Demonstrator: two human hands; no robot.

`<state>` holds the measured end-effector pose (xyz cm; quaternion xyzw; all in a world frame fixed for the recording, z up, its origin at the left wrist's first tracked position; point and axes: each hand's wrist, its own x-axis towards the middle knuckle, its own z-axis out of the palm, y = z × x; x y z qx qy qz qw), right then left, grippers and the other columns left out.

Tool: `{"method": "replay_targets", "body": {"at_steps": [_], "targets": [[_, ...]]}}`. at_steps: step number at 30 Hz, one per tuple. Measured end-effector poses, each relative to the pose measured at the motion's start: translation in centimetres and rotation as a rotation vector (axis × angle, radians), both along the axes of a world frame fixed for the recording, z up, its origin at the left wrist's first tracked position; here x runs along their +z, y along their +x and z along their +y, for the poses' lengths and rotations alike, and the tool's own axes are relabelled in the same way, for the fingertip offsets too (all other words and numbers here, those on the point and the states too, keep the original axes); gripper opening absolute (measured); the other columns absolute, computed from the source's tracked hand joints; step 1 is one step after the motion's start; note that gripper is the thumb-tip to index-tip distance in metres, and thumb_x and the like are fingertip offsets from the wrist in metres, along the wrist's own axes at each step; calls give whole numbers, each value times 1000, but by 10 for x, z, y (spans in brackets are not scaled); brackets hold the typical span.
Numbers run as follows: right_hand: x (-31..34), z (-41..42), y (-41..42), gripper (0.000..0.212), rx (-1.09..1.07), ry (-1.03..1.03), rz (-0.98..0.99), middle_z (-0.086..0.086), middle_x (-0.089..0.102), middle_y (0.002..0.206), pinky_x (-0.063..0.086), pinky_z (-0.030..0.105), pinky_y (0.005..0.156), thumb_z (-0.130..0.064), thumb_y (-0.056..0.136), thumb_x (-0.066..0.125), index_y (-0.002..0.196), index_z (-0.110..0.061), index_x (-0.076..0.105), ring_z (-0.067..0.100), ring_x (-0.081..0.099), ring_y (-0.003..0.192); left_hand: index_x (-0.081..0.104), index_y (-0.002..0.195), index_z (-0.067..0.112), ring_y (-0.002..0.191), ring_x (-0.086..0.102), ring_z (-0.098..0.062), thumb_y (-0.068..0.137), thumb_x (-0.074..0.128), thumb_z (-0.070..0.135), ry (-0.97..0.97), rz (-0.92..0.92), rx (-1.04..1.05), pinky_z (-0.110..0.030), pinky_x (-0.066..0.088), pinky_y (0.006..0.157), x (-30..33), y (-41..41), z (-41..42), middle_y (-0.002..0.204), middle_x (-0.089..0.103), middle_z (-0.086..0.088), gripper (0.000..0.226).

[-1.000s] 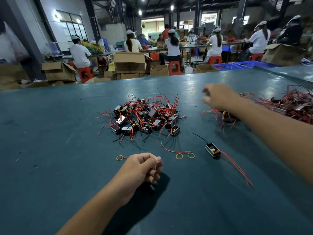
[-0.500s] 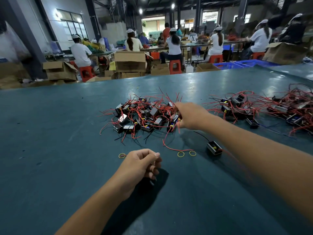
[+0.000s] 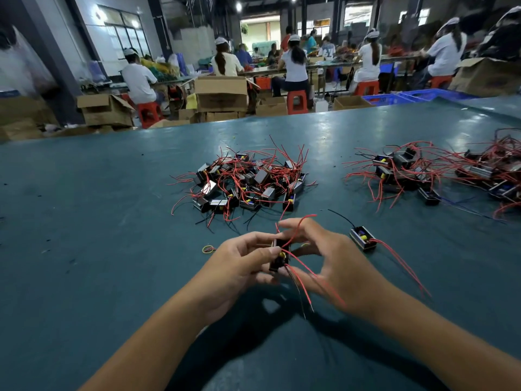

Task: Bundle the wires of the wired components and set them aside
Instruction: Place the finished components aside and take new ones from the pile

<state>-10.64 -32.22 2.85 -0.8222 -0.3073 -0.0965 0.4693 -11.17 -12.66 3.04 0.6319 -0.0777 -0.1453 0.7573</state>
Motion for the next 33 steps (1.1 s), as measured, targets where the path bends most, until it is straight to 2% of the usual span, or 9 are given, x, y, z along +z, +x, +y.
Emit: {"method": "replay_targets", "body": {"at_steps": [5, 10, 13, 16, 19, 22, 26, 29, 33], "targets": [[-6, -1, -1, 57, 1, 9, -68, -15, 62, 126, 50, 34, 99, -23, 84, 77, 134, -19, 52, 3, 58, 120, 68, 112, 2, 73, 68, -18, 81, 69, 12, -49, 13, 14, -27, 58, 65, -1, 3, 2, 94, 70, -14, 33], [-7, -11, 3, 51, -10, -139, -171, -15, 57, 130, 46, 26, 100, -14, 91, 65, 138, -23, 49, -1, 52, 123, 64, 114, -6, 73, 66, -14, 92, 63, 6, 18, -6, 49, -22, 54, 61, 0, 2, 1, 89, 70, -11, 25], [-6, -17, 5, 48, -28, -166, -210, -16, 59, 118, 47, 21, 91, -20, 91, 63, 136, -28, 49, 3, 56, 110, 66, 113, -7, 74, 66, -14, 94, 61, 8, 70, -25, 47, -20, 52, 61, 0, 1, 0, 92, 71, -13, 24], [-2, -17, 6, 35, -13, -176, -247, -14, 59, 104, 46, 19, 82, -31, 92, 65, 126, -24, 60, 7, 58, 98, 69, 113, -4, 80, 63, -16, 94, 62, 11, 138, -56, -17, -21, 51, 63, -1, -2, -3, 94, 71, -13, 25], [0, -17, 5, 19, 17, -191, -326, -13, 57, 97, 49, 24, 78, -23, 93, 65, 111, -19, 68, 6, 57, 91, 70, 115, 3, 82, 63, -11, 97, 61, 12, 245, -140, -107, -23, 52, 66, 0, -6, -4, 97, 73, -5, 22], [2, -15, 3, 9, 26, -193, -338, -10, 58, 93, 48, 22, 73, -21, 92, 64, 99, -17, 69, 5, 57, 85, 69, 114, 12, 85, 66, -7, 98, 60, 14, 355, -263, -172, -27, 53, 70, 1, -7, -1, 97, 73, 4, 18], [3, -13, 3, 5, -45, -81, -240, -9, 63, 82, 47, 22, 67, -23, 89, 68, 87, -19, 68, 6, 60, 76, 69, 113, 20, 85, 70, -13, 95, 66, 16, 462, -345, -186, -25, 54, 69, -1, -5, 0, 97, 74, 5, 18], [1, -11, 4, 10, -78, 52, 14, -9, 66, 72, 46, 19, 61, -30, 84, 71, 78, -24, 67, 2, 59, 64, 68, 114, 21, 79, 69, -18, 92, 72, 22, 503, -375, -185, -27, 55, 72, -5, -3, 1, 97, 75, 1, 23], [-6, -5, 6, 16, -65, 133, 233, -1, 64, 64, 48, 39, 57, -38, 79, 68, 76, -22, 66, 7, 52, 56, 66, 111, 28, 79, 65, -4, 91, 73, 29, 632, -429, -187, -25, 53, 76, -8, -2, 0, 93, 72, 12, 21]]}}
